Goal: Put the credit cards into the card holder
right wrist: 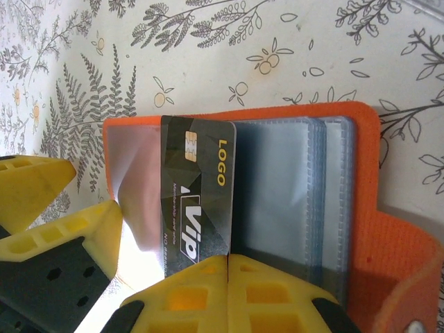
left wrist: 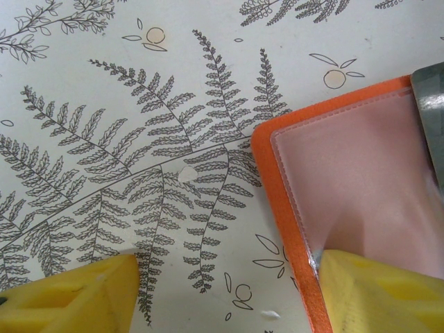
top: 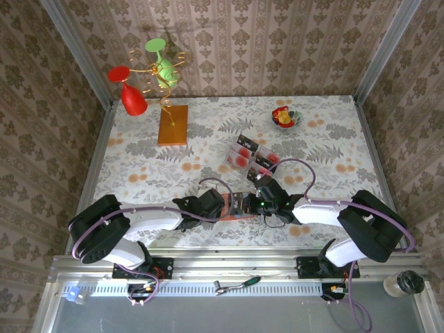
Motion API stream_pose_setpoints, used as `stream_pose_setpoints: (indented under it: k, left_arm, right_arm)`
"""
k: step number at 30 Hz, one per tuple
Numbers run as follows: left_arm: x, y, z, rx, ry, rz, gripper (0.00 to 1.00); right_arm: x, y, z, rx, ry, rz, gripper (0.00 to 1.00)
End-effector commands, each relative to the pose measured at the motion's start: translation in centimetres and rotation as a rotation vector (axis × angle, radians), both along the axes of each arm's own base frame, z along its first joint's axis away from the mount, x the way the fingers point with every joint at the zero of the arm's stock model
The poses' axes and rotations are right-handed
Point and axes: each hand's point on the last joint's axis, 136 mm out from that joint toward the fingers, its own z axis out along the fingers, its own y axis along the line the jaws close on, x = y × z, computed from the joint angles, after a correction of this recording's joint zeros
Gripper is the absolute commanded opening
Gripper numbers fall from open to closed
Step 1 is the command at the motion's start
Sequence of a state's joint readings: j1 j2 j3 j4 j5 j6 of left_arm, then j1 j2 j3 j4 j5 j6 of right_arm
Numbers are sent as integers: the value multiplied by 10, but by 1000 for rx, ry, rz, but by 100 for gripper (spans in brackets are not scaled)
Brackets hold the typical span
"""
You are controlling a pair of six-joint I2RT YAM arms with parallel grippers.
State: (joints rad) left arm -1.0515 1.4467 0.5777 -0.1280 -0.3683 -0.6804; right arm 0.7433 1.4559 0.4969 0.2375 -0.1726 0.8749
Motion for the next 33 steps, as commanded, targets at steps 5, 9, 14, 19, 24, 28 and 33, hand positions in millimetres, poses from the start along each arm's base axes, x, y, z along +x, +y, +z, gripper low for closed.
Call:
stream_pose_setpoints:
  k: [5, 9, 14, 19, 24, 28, 33]
  left_arm:
    - [-1, 7, -5, 47, 7, 0, 70]
    - [-1, 7, -5, 48, 7, -1, 70]
    - [-1, 7, -5, 48, 7, 2, 70]
    - [-1, 7, -5, 45, 7, 2, 70]
    - [-1, 8, -6, 49, 8, 3, 70]
    - [-2, 7, -6, 48, 8, 1, 70]
    - [-2, 8, -6, 48, 9, 3, 70]
  right_arm:
    - [-11, -6, -8, -13, 25, 5, 0]
    - [-12, -4, -8, -12, 30, 16, 0]
    - [-12, -1, -9, -6, 39, 28, 0]
    - [-12, 3, -9, 1, 45, 40, 0]
    - [-11, 7, -8, 2, 44, 46, 0]
    - [-10, 9, -8, 2, 44, 47, 0]
    - [-9, 6, -7, -13, 37, 38, 0]
